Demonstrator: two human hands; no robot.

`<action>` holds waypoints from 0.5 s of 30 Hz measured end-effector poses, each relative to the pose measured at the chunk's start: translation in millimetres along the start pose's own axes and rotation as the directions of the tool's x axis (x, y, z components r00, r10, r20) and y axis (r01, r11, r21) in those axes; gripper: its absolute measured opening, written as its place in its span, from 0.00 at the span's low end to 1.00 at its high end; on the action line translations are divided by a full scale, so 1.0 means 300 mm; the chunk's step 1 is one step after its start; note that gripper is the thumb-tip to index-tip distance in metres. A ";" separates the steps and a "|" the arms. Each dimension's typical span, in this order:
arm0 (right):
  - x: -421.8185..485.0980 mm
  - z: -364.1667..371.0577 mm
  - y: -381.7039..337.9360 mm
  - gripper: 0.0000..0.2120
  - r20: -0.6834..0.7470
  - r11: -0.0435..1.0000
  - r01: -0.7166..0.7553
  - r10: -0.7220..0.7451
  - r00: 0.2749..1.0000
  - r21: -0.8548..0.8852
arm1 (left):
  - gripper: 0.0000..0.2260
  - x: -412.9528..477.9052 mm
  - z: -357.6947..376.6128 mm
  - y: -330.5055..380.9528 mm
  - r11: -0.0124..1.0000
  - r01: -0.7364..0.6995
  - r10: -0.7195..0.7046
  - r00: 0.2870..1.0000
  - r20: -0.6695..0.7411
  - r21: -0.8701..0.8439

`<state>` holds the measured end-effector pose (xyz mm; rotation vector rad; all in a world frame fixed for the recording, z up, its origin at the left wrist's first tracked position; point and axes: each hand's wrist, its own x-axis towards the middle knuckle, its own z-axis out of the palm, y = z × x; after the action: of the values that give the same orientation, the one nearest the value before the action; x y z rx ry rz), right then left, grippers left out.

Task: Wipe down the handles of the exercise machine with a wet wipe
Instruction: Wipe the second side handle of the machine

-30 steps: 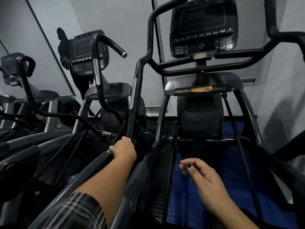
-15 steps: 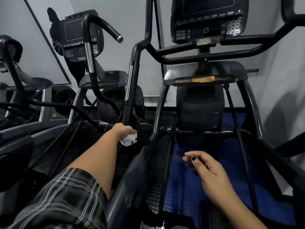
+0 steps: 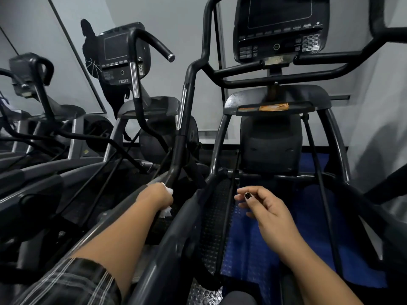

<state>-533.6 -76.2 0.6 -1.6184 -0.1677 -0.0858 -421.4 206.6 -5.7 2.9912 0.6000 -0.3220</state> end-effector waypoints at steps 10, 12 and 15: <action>-0.024 0.040 0.010 0.12 0.050 1.000 -0.004 0.004 0.999 0.006 | 0.26 -0.077 0.118 0.011 0.905 0.094 0.076 0.924 -0.376 0.414; -0.025 0.033 0.019 0.12 0.045 1.000 -0.013 0.013 0.999 -0.013 | 0.26 -0.041 0.115 0.042 0.896 0.072 0.104 0.925 -0.365 0.439; -0.027 0.017 0.032 0.12 0.029 0.999 -0.029 0.030 0.999 -0.036 | 0.24 0.015 0.092 0.096 0.927 0.065 0.077 0.930 -0.360 0.368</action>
<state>-540.2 -72.1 -10.4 -1.6574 -0.1663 -0.0420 -411.3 178.5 -32.7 3.4581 0.6165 0.1590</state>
